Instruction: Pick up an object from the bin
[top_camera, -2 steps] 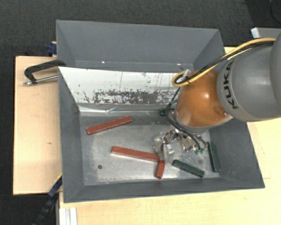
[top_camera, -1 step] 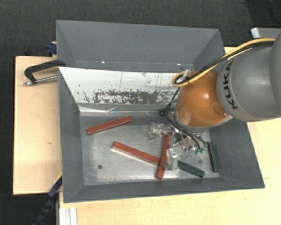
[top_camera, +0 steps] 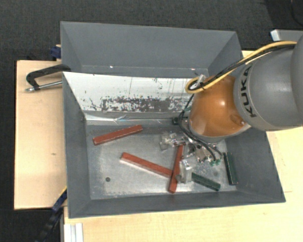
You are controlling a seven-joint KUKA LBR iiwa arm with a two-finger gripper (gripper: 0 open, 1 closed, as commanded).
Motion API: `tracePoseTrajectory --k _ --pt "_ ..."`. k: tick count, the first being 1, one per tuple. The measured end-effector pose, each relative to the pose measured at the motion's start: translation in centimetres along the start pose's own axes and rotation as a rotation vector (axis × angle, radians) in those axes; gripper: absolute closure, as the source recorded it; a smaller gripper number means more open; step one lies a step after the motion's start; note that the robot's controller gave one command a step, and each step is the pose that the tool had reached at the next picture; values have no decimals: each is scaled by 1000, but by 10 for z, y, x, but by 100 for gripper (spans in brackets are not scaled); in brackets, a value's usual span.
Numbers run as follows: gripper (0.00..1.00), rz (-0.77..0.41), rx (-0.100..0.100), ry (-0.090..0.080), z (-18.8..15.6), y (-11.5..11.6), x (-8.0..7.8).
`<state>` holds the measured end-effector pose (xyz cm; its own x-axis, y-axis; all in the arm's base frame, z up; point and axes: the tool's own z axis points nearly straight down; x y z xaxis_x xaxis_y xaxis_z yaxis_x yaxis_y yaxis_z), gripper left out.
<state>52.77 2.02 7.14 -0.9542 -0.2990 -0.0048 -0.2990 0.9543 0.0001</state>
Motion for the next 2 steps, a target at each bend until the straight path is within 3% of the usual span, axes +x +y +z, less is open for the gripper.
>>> tracePoseTrajectory --k 1,2 --pt "100 -206 -1 -2 0 29 -71" --pt "0 -206 -1 -2 0 29 -71"
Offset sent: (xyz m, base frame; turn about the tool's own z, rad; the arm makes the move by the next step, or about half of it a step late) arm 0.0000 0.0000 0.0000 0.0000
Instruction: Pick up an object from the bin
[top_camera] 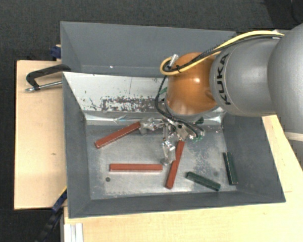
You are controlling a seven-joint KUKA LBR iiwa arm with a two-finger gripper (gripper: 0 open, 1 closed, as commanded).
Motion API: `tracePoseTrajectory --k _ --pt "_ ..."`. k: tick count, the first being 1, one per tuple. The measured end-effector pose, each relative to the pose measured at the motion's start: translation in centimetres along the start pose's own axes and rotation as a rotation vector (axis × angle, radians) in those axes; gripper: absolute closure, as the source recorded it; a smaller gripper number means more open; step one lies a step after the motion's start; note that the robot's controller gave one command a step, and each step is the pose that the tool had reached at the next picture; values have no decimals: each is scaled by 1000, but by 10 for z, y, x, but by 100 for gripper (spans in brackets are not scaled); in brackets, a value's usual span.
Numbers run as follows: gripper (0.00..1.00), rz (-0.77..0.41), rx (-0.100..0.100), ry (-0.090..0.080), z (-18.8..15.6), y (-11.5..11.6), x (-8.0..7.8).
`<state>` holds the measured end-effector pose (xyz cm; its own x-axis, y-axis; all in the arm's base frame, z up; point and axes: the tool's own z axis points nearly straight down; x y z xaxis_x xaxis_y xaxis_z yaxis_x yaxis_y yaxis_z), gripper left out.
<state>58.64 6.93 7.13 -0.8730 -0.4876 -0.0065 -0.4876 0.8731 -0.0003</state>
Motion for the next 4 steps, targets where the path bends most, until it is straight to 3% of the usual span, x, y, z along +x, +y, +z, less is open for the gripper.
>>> tracePoseTrajectory --k 1,2,3,4 --pt "0 0 0 0 0 0 0" --pt "0 -72 1 0 0 11 22" --pt "100 -530 -3 4 0 29 60" --pt "100 -530 -3 4 0 29 60"
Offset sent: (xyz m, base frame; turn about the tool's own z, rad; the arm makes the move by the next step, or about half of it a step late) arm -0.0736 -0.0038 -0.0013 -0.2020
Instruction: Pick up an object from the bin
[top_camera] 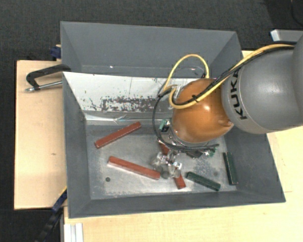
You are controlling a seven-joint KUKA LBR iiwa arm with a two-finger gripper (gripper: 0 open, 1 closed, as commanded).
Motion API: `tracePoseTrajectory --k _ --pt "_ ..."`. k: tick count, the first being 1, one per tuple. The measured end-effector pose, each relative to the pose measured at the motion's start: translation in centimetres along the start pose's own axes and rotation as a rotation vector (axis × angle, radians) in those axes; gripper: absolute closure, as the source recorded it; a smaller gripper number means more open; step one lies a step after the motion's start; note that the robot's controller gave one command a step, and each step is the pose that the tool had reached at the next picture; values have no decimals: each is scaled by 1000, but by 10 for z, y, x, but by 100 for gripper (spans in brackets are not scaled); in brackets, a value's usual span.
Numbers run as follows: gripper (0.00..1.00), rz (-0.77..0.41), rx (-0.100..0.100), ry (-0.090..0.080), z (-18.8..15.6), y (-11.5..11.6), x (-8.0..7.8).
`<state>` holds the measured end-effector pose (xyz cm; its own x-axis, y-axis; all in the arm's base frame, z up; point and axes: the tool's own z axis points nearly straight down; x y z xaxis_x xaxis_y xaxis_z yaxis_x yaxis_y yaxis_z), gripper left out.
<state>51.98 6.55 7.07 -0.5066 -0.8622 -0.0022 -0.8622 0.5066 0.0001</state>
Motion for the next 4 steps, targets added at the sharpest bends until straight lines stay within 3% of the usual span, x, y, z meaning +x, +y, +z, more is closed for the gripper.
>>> tracePoseTrajectory --k 1,2,3,4 --pt "0 -388 11 -8 -89 -41 -46" --pt "0 -388 4 -4 -87 -40 -45" --pt "0 -404 7 -4 -41 -27 -34" --pt "100 -867 2 -2 0 -49 -15"
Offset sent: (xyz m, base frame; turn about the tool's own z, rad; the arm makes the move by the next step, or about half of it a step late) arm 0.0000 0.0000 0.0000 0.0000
